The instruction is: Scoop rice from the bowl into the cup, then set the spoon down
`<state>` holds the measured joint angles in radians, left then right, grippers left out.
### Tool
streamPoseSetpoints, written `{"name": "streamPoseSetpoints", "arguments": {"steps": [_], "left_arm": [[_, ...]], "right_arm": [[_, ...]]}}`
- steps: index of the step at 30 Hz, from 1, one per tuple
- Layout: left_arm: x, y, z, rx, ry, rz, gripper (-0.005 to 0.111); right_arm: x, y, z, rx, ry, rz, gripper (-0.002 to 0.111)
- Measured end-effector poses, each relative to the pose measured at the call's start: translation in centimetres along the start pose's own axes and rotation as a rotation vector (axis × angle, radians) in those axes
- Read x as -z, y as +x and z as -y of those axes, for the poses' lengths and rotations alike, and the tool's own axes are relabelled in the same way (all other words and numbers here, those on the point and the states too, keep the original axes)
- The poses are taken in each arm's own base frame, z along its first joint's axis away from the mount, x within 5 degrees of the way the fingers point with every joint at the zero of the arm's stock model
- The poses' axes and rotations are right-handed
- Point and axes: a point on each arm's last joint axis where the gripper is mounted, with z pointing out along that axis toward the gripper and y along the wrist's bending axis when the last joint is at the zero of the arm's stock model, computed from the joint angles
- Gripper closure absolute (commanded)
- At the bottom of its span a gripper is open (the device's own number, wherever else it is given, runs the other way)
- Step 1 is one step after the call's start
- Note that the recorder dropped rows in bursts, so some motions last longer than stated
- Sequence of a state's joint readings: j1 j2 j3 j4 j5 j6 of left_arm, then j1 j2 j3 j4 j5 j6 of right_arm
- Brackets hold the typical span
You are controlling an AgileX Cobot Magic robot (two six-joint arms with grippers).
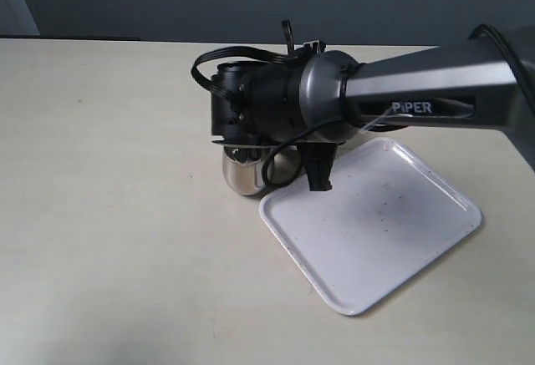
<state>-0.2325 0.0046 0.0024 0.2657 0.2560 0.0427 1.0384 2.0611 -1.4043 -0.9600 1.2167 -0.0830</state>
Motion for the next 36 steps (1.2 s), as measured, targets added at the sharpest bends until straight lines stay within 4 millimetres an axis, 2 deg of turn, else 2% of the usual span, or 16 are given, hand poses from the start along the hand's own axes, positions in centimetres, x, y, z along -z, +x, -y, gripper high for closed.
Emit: {"name": "streamPoseSetpoints", "arguments": {"steps": [9,15,23,25,28,32,36], "left_arm": [[0.0,0.0,0.0,0.0,0.0,0.0,0.106],[0.0,0.0,0.0,0.0,0.0,0.0,0.106],[0.0,0.0,0.0,0.0,0.0,0.0,0.106],[0.0,0.0,0.0,0.0,0.0,0.0,0.106],[0.0,0.0,0.0,0.0,0.0,0.0,0.106],[0.0,0.0,0.0,0.0,0.0,0.0,0.106],[0.0,0.0,0.0,0.0,0.0,0.0,0.106]], "right_arm": [[0.1,0.0,0.3,0.013,0.04,-0.001,0.109],[1.9,-1.1,-0.2,0.069,0.123,0.033,0.109],[1.9,-1.1,-0.8,0.045,0.063,0.04,0.109],[1.9,-1.1,-1.1,-0.011,0.027,0.043,0.109],[2.1,-1.0,-1.2,-0.234,-0.005,0.049,0.109],[3.2,0.0,-0.2,-0.466,-0.018,0.075,0.109],[4.7,1.4,0.7,-0.615,-0.061,0.107,0.109]]}}
